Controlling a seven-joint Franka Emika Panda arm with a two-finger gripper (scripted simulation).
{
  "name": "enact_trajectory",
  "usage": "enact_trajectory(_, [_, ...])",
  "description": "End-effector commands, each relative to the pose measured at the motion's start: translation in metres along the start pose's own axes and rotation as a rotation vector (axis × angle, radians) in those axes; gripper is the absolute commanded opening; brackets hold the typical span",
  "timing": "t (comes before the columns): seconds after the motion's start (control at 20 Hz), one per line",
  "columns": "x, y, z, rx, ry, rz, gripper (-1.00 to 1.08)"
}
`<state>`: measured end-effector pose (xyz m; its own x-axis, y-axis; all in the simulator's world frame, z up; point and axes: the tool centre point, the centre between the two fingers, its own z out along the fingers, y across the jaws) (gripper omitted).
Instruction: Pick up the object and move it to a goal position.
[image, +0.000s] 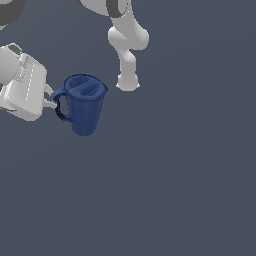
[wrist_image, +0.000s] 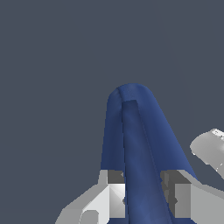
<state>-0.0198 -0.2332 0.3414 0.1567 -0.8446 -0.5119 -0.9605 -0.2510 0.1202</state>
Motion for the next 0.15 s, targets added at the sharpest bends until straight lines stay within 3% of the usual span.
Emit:
enact_trajectory(0.0, [-0.0102, -0.0020, -0.0056, 0.002, 0.002, -0.002, -1.00])
enact_trajectory(0.1, [-0.0125, -0.0024, -0.0066, 0.002, 0.002, -0.002, -1.00])
